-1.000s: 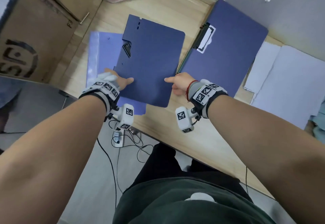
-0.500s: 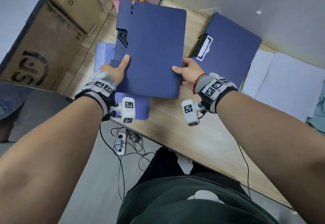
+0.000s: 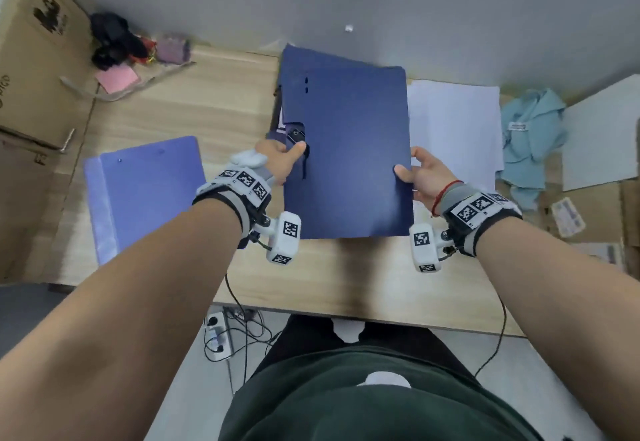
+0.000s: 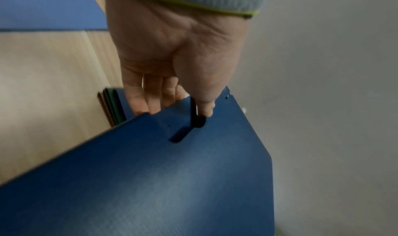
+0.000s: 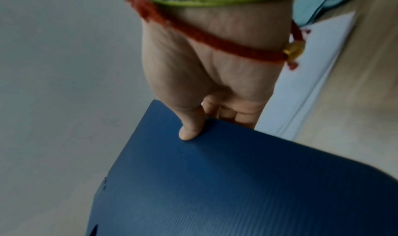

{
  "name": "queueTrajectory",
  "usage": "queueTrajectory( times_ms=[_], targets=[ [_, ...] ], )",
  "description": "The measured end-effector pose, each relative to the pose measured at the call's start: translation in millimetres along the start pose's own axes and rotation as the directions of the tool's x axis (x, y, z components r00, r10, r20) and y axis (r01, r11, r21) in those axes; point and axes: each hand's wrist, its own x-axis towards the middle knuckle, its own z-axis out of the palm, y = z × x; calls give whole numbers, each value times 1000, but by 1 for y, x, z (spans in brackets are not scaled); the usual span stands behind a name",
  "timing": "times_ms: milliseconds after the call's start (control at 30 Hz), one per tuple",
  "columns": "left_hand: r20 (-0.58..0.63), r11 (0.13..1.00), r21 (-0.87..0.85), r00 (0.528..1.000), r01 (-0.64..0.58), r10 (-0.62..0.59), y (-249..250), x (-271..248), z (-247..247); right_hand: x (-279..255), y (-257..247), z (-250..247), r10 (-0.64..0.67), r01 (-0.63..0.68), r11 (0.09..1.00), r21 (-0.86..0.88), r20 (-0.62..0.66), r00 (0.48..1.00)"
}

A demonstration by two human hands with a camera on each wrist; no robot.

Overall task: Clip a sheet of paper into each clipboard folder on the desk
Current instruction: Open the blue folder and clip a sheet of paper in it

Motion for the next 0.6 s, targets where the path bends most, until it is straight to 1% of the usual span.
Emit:
queueTrajectory(
  times_ms=[33,100,167,233,300,367,500,600],
  targets=[
    [37,1000,26,999,12,-13,2,2,18,-4,13,-16,16,-17,1000,-20,-20,1000],
    [63,990,136,996,47,-56,-6,9,41,-6,33,-30,25,-27,999,-36,-59,998],
    [89,960,276,994,44,-72,-4,6,70,-8,53,-49,36,-42,997,-67,-94,995],
    [129,933,358,988,38,-90,11,-10,102,-7,77,-75,59,-74,992,-105,-136,989],
    [151,931,361,981,58,-120,15,-18,112,-4,86,-77,67,-87,985,-149,-134,989],
    [194,935,351,974,43,-117,12,-17,120,-2,91,-78,56,-79,977,-198,-117,992],
    [169,906,423,981,16,-96,7,-23,137,0,111,-91,62,-81,963,-255,-85,994],
    [142,888,460,988,-11,-61,5,-26,142,2,118,-97,62,-81,967,-240,-85,994]
  ],
)
